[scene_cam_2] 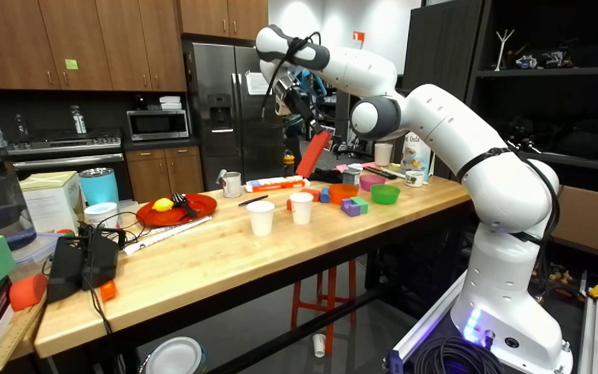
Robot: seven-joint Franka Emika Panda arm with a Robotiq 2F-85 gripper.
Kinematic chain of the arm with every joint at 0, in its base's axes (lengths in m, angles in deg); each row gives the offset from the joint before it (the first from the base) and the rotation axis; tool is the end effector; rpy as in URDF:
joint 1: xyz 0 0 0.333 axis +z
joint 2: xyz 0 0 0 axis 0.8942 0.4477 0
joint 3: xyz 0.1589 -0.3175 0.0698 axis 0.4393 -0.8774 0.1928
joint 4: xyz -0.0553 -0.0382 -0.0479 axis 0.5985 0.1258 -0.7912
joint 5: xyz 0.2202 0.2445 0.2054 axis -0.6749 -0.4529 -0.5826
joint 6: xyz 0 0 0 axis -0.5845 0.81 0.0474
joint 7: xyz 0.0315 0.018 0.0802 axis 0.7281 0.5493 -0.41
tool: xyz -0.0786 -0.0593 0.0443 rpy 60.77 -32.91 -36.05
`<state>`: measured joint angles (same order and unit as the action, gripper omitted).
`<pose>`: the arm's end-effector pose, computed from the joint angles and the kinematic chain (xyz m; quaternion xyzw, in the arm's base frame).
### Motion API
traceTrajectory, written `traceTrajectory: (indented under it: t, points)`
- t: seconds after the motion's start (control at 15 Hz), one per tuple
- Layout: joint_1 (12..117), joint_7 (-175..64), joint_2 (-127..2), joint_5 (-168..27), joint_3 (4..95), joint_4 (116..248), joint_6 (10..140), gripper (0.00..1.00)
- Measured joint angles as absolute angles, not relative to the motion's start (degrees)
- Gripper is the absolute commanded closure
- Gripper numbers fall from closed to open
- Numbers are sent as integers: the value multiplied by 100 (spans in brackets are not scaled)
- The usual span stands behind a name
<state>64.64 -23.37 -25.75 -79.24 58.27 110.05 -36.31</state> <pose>0.6513 0.0449 0.5340 -0.8574 -0.2868 0.4000 0.1500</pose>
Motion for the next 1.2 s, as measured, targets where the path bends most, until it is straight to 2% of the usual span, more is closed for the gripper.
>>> traceTrajectory:
  t: [0.73,1.2]
  points:
    - [6211,-3006,-2518,-8663,6130,11270,-4379,84]
    - [6221,-3084,-2508,-8663,6257,11314,-4381,84]
